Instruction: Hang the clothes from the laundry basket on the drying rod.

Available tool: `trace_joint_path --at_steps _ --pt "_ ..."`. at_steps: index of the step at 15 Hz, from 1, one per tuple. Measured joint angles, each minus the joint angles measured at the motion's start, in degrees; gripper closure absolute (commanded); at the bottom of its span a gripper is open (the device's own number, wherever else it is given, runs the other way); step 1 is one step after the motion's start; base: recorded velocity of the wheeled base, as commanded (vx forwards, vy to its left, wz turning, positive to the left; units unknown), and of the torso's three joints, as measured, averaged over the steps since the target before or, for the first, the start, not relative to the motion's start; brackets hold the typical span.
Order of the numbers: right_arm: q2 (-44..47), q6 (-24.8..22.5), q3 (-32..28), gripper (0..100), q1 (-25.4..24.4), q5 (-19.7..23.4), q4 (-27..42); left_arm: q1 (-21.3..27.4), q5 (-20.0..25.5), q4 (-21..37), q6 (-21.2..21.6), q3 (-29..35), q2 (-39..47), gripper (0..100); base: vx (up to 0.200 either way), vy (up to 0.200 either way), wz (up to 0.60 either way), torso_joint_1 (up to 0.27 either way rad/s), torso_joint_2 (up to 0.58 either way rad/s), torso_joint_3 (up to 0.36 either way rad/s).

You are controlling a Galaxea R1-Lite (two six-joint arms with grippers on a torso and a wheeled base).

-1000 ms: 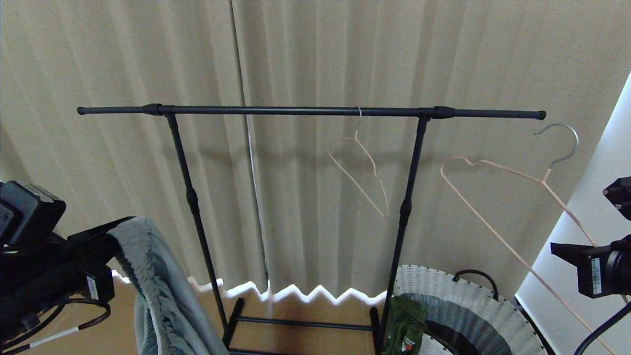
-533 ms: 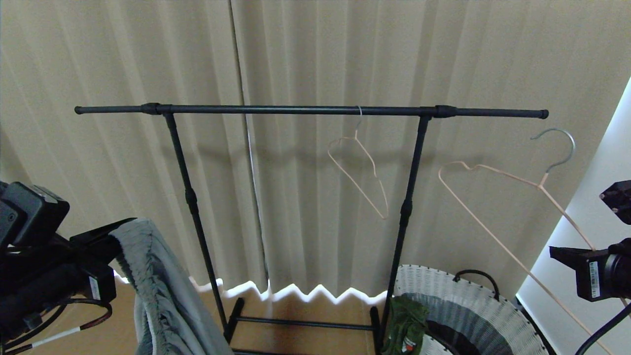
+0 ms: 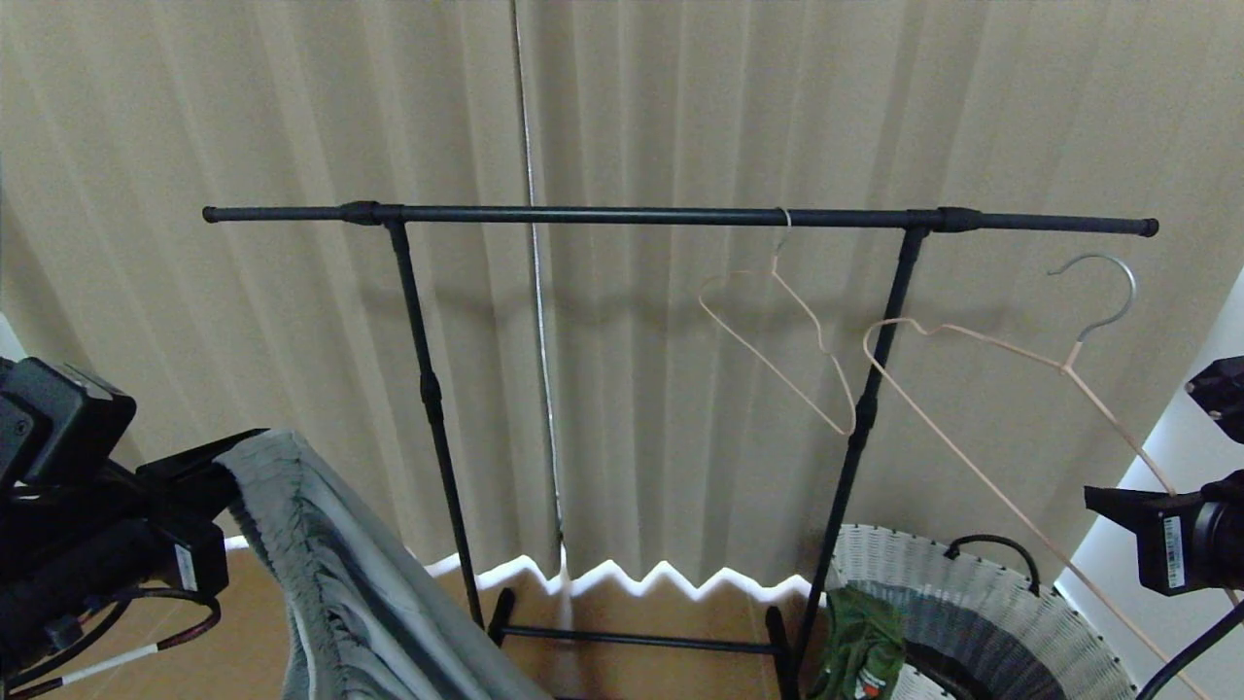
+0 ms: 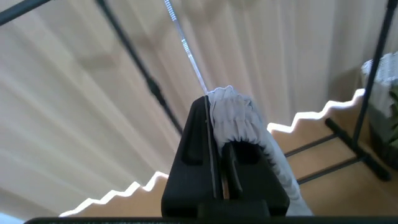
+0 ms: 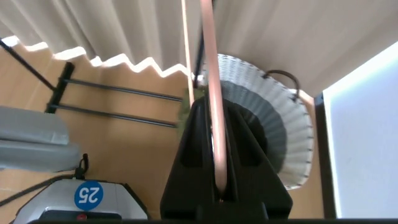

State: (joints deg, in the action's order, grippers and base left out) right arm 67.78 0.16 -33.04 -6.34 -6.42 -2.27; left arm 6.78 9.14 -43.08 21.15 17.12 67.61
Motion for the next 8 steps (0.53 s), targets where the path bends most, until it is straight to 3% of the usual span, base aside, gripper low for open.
trace_joint_path --at_steps 8 --pt "-2.93 0.0 -0.04 100 -0.38 0.29 -0.71 0.0 -0.04 -0.05 0.17 -1.02 -0.06 100 0.0 0.0 0.0 0.0 0.0 0.0"
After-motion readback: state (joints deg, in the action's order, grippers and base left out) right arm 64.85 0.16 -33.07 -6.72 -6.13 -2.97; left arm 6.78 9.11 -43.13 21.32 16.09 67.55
